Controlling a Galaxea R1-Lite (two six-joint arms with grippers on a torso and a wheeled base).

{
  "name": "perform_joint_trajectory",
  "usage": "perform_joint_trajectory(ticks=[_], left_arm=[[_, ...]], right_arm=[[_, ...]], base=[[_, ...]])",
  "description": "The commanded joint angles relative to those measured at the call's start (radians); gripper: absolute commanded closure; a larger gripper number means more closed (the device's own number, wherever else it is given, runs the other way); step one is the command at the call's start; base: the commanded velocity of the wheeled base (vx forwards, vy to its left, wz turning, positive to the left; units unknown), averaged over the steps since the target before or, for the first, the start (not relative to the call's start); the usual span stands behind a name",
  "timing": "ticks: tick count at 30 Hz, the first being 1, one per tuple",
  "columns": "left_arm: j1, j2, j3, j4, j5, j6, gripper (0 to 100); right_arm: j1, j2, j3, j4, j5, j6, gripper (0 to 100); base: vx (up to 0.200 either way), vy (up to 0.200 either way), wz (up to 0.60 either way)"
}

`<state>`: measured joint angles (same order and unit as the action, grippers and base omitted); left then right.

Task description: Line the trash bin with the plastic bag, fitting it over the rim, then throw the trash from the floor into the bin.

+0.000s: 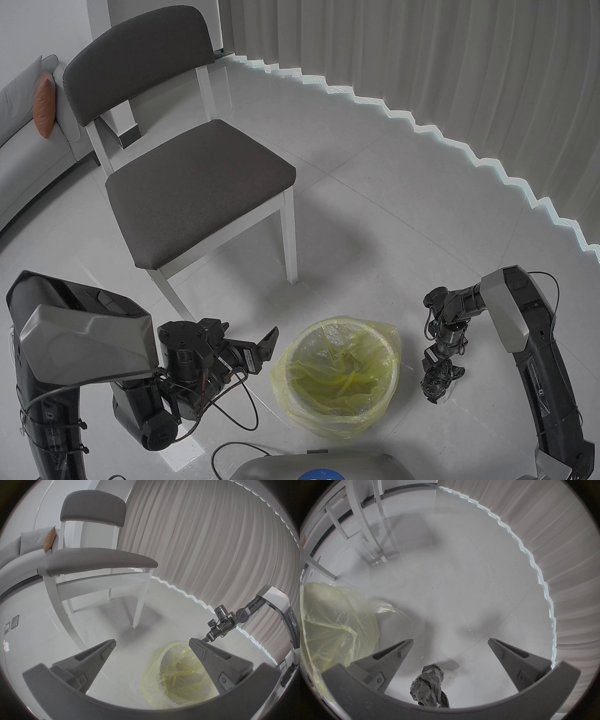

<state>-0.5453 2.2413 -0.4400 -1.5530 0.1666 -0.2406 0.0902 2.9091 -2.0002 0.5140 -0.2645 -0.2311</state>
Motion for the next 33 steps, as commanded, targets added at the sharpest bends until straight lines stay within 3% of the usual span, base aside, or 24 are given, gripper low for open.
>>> perform_joint_trajectory(ticks=[1, 6, 7, 26, 33], left_arm=[[0.001, 0.001, 0.0, -0.012, 0.001, 0.0, 0], [0.001, 0.001, -0.002, -0.012, 0.001, 0.0, 0], [0.001, 0.001, -0.002, -0.012, 0.001, 0.0, 0], [0.002, -0.008, -0.002, -0.012, 0.001, 0.0, 0], [-0.002, -0.055, 0.007, -0.012, 0.001, 0.0, 0]], right_arm=[[0.002, 0.004, 0.0, 0.001, 0.001, -0.001, 0], [0.006, 0.001, 0.0, 0.003, -0.001, -0.001, 0], [0.008, -0.001, 0.0, 0.004, -0.001, -0.001, 100], [0.033, -0.048, 0.0, 0.069, -0.029, 0.042, 100], [0.059, -0.194, 0.021, 0.052, -0.018, 0.059, 100]], base=[[0.0, 0.0, 0.0], [0.0, 0.0, 0.0], [0.0, 0.0, 0.0], [0.0, 0.0, 0.0], [0.0, 0.0, 0.0]])
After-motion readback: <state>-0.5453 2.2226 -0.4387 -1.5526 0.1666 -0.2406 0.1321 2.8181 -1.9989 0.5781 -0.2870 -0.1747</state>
